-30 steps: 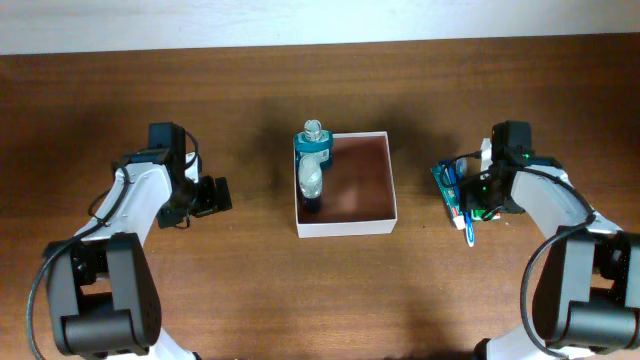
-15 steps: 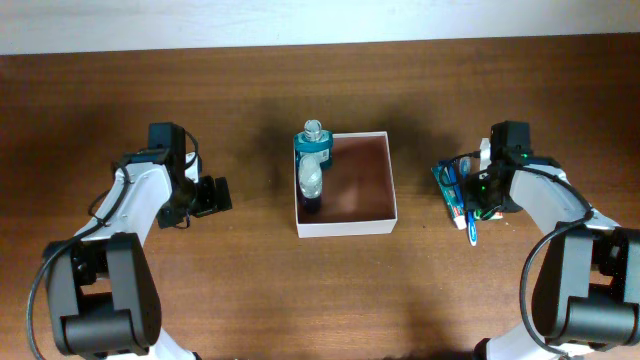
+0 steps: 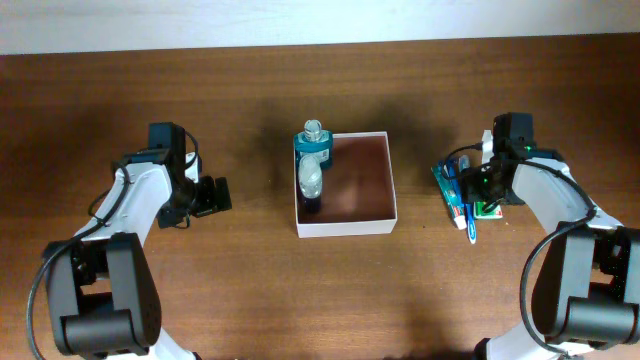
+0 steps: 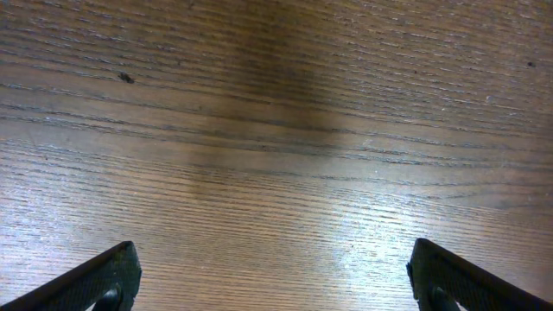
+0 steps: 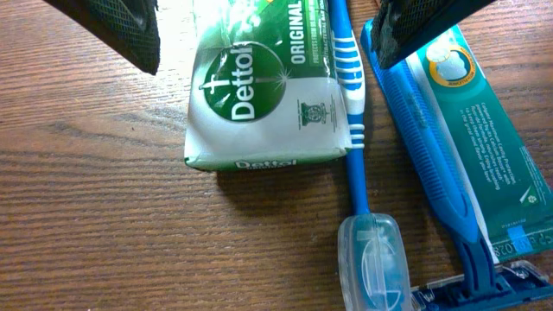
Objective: Pack container
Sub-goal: 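Lower the right gripper onto the green Dettol soap bar and grasp it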
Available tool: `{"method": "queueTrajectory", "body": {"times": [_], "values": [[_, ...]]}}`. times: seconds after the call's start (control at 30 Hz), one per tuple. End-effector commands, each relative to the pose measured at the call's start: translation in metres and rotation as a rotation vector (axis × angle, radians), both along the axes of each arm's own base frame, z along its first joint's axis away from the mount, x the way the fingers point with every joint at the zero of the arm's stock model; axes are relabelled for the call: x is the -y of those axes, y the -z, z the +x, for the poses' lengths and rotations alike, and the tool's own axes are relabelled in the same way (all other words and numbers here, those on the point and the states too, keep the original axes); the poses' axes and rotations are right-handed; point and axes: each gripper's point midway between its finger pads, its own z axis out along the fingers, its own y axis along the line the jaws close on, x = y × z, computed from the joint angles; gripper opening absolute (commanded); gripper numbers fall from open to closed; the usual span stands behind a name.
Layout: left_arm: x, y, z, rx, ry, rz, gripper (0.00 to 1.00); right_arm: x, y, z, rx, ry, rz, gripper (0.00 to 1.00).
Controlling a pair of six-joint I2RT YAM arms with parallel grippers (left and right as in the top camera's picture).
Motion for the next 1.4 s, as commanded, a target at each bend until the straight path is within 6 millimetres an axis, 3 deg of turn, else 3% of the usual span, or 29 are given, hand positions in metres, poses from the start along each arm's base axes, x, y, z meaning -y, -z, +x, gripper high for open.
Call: {"method": "queueTrajectory", "body": {"times": [0.0,0.1,0.23,0.5,0.9,0.93,1.1,1.37], "values": [[-0.002,0.003,-0.002,-0.010,-0.002,0.003,0.99,0.007,-0.001,0.002,-0.003,0.007,-0.003,0.71],[-0.002,0.003,-0.002,-0.010,-0.002,0.003,0.99,0.014,-0.001,-0.002,-0.009,0.032,0.010,0.70],[-0.002,0.003,-0.002,-0.010,-0.002,0.003,0.99,0.022,0.000,-0.006,-0.012,0.061,0.030,0.60],[-0.002,0.003,-0.002,-0.010,-0.002,0.003,0.99,0.016,0.004,-0.005,-0.002,0.063,0.105,0.60],[-0.002,0.003,-0.002,-0.010,-0.002,0.003,0.99,0.016,0.039,-0.016,-0.087,0.072,0.113,0.61],[-0.002,0.003,-0.002,-0.010,-0.002,0.003,0.99,0.016,0.039,-0.016,-0.086,0.072,0.113,0.59],[-0.002,0.003,-0.002,-0.010,-0.002,0.003,0.99,0.015,0.039,-0.018,-0.095,0.072,0.115,0.25],[-0.002,0.003,-0.002,-0.010,-0.002,0.003,0.99,0.016,0.026,-0.015,-0.092,0.076,0.116,0.14]]}}
